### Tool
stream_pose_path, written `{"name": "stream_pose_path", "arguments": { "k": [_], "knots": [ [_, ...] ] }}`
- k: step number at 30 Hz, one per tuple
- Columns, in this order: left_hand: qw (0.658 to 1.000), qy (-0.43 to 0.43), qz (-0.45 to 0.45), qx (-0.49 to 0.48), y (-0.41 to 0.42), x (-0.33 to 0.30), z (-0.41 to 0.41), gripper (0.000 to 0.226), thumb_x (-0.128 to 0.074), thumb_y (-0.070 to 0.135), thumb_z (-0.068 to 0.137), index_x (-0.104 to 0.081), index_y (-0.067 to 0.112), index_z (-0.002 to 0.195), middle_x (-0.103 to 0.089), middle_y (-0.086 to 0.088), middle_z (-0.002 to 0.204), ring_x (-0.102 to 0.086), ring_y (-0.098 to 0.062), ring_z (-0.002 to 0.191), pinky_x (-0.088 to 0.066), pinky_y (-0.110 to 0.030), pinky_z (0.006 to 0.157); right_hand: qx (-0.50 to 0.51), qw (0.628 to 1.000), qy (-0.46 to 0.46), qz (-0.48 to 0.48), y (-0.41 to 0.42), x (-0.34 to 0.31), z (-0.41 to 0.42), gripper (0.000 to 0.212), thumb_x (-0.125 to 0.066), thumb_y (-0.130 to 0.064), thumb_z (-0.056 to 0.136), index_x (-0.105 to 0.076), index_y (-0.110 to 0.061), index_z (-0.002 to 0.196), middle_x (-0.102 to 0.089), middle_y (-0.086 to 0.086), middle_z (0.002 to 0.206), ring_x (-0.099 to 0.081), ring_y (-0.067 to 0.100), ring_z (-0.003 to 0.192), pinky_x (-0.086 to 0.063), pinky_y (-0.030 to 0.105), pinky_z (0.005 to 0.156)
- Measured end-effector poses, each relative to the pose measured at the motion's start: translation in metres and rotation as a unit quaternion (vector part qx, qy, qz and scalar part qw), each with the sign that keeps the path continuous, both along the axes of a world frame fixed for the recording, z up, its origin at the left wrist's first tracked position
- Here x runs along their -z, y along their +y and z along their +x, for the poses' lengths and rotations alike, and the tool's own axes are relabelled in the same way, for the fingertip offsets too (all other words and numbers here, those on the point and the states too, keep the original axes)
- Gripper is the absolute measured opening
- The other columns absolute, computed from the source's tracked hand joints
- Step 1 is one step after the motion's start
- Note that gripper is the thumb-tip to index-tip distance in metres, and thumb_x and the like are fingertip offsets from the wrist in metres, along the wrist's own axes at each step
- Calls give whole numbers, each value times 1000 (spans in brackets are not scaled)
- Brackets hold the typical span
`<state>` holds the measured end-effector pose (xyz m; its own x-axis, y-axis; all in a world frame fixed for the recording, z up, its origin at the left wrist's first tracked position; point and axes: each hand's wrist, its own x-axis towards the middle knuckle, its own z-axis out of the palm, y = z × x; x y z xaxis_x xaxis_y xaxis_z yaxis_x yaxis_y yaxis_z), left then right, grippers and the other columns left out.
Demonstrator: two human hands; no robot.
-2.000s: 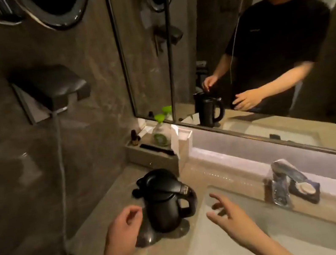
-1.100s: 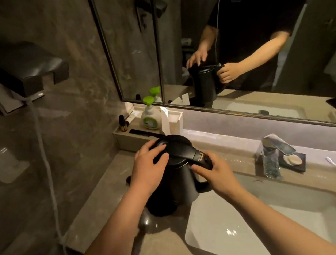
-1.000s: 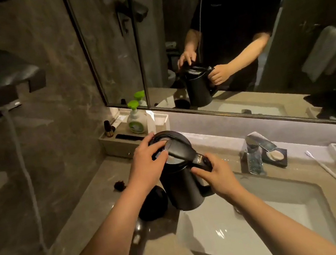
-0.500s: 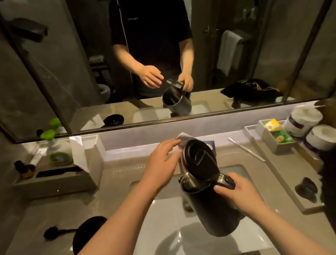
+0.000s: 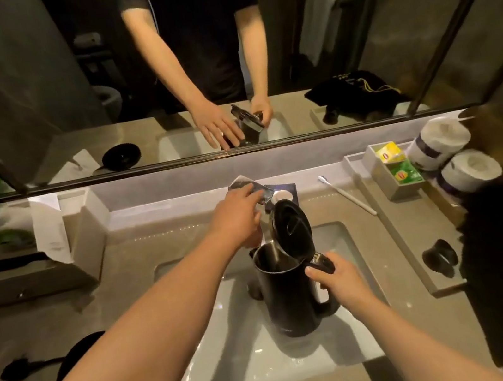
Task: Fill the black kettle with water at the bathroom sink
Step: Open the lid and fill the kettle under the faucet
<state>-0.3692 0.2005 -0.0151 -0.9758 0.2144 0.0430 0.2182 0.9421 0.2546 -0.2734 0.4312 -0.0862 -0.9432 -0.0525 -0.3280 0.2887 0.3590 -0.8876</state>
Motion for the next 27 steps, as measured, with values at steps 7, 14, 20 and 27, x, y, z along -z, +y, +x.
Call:
{"name": "stream_pose_path", "arguments": {
  "k": [7,14,20,27],
  "knots": [
    [998,43,-42,-12,5,11,-19,38,-63,30,88,-60,25,125,-56,-1,134,-47,-25,124,-46,-42,90,-4,1000,-14,-18,-8,14,-20,15,-74,-34,81,-67,-28,93,-71,-5,83,-64,12,69,-51,25,63],
    [996,85,-23,-10,3,11,-19,38,-67,25,85,-64,24,123,-62,0,131,-51,-25,122,-47,-40,86,-1,999,-5,-36,-13,20,-28,14,-76,-29,81,-67,-22,90,-68,-2,79,-61,14,65,-53,28,63],
    [993,101,43,-39,-4,10,-22,9,-62,25,89,-67,28,95,-67,6,96,-60,-21,88,-38,-30,57,-7,999,-10,-35,-19,18,-30,17,-73,-29,84,-66,-23,98,-68,-1,88,-62,17,74,-51,28,66],
    [988,34,137,-55,-14,8,-25,8,-60,28,92,-64,32,98,-70,5,98,-61,-21,85,-43,-31,61,-7,999,-13,-37,-26,17,-27,20,-73,-29,85,-66,-20,102,-68,-1,91,-62,19,77,-52,30,69]
  ]
}}
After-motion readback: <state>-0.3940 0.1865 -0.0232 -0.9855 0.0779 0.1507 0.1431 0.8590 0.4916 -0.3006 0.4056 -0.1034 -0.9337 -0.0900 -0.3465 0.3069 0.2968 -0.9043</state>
